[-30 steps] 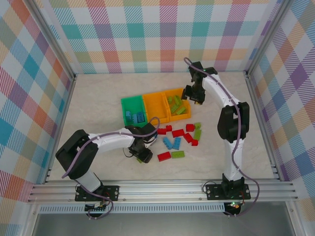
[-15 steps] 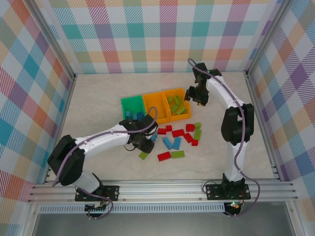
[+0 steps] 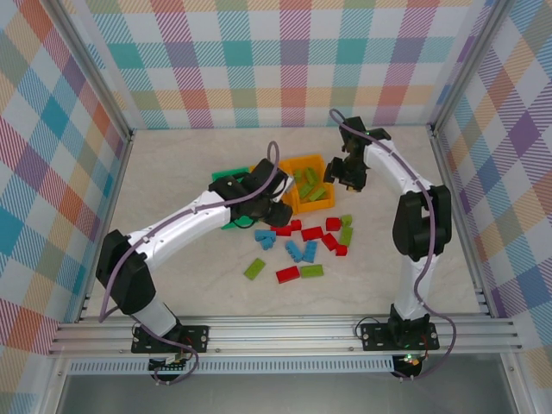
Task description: Sort the legos into containers by color
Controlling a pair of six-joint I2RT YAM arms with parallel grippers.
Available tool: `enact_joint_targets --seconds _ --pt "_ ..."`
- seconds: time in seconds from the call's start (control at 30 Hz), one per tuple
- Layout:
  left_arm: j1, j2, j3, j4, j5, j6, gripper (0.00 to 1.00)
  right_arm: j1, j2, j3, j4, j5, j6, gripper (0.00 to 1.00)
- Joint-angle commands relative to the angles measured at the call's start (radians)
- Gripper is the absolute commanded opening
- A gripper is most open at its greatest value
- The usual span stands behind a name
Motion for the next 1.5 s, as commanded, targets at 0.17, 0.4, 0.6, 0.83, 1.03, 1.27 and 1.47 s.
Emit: enact_joint_targets --seconds 0.17,0.4,0.6,0.83,1.03,1.27,1.47 --pt "-0.014 -0.200 -0.331 -0.096 0.027 0.051 0.74 -0.034 -0.088 -0.115 0.030 -0.035 -0.027 0.66" --pt "-0.090 -0.191 -0.427 -0.032 -0.011 -0.010 0.77 -0.040 -0.085 -0.116 0.030 -0.037 -0.020 0.68" --pt "-0.103 -0.137 -0.469 0.018 -0.036 -0.016 0.76 -0.042 -0.105 -0.136 0.033 -0.029 -0.014 0.68" --pt "-0.103 -0.046 -0.467 0.046 -0.030 0.018 0.72 -0.045 -0.129 -0.168 0.034 -0.018 -0.013 0.68" --pt "-0.102 0.027 -0.426 0.031 -0.039 0.013 0.69 -0.048 -0.137 -0.171 0.030 -0.016 -0.012 0.68" --pt "-0.102 0.073 -0.401 0.052 -0.017 0.004 0.55 -0.056 -0.137 -0.174 0.026 -0.017 -0.015 0.68" --pt "-0.102 0.095 -0.400 0.046 -0.005 -0.018 0.46 -0.066 -0.147 -0.179 0.024 -0.016 -0.022 0.68"
